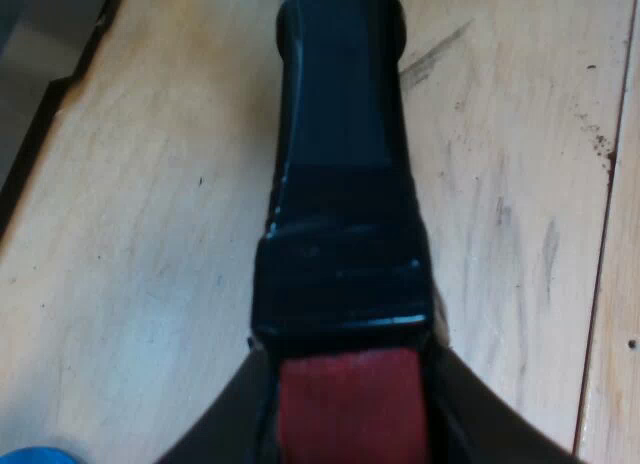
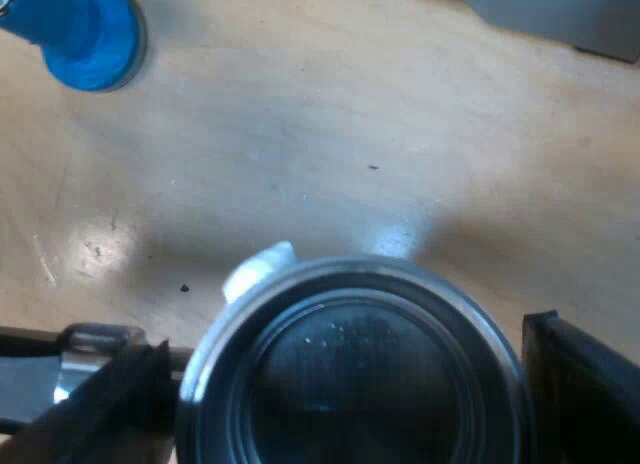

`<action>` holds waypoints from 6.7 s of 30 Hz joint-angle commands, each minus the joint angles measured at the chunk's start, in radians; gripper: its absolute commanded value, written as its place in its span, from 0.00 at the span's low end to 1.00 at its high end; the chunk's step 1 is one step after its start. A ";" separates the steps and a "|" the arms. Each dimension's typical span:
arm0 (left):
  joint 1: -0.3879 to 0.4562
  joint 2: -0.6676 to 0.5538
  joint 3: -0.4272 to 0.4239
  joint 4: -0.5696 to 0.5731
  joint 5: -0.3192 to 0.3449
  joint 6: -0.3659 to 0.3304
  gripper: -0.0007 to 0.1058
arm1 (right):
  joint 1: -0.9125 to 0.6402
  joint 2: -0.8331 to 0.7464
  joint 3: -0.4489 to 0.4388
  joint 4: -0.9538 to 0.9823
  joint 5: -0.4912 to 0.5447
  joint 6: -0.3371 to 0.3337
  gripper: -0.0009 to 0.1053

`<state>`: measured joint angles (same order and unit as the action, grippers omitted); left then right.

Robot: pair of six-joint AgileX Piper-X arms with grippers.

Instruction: Put the handle in the coffee machine

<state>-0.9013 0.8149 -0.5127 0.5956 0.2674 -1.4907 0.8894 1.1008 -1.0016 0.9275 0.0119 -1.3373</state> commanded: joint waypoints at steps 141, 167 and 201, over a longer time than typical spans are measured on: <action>0.812 -0.235 -0.016 0.234 0.110 0.215 0.01 | 0.402 0.423 0.051 -1.355 0.956 -0.394 0.71; 0.812 -0.235 -0.016 0.236 0.086 0.193 0.01 | 0.402 0.423 0.051 -1.355 0.956 -0.394 0.71; 0.812 -0.235 -0.016 0.131 0.178 0.196 0.01 | 0.402 0.423 0.051 -1.355 0.956 -0.394 0.71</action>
<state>-0.0896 0.5869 -0.5127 0.7782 0.4124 -1.2907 1.2886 1.5248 -0.9481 -0.4232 0.9621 -1.7151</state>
